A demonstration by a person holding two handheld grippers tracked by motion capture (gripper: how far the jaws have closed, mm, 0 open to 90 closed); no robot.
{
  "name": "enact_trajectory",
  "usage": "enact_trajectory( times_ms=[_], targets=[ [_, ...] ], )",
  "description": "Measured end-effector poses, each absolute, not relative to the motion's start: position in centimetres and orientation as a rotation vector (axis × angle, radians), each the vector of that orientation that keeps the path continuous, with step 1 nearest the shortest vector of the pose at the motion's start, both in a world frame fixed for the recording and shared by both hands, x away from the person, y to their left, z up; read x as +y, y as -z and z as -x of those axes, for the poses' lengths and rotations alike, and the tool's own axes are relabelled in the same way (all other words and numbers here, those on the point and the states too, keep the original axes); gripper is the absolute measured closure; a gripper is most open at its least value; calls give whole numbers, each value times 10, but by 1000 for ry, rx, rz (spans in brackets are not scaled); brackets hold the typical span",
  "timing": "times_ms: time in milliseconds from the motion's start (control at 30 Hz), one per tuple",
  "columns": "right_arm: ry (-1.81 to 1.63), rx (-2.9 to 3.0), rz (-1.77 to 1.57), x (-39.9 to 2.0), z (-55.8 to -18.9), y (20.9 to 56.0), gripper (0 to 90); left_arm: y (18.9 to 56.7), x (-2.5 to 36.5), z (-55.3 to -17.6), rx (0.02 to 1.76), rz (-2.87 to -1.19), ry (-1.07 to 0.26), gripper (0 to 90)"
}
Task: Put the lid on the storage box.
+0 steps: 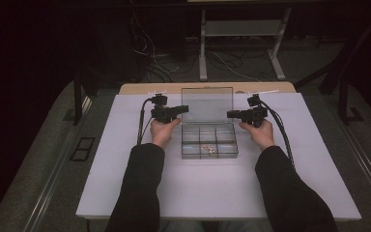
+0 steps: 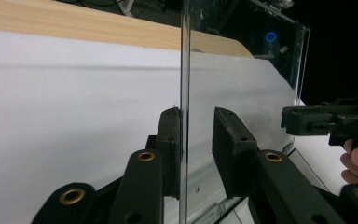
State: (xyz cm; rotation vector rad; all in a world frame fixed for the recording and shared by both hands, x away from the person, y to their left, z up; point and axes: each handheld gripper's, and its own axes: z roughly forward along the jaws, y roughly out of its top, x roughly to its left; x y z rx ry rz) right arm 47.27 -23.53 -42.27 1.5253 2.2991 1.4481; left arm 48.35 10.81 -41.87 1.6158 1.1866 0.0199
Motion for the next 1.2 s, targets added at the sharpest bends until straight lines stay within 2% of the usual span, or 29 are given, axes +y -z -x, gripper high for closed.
enact_trajectory(
  times_ms=[133,400,833,1200],
  targets=[
    [-1450,2300,-1524,-235,-473,423,746,416,108,-490,1222,-1552,40,642],
    [-1447,2319,-1512,-237,-474,422,746,416,112,-492,1218,-1547,61,723],
    [-1523,2245,-1504,-245,-482,406,682,415,112,-490,1190,-1567,42,734],
    [-1588,2245,-1476,-242,-494,401,668,411,112,-487,1155,-1576,23,735]
  ],
)
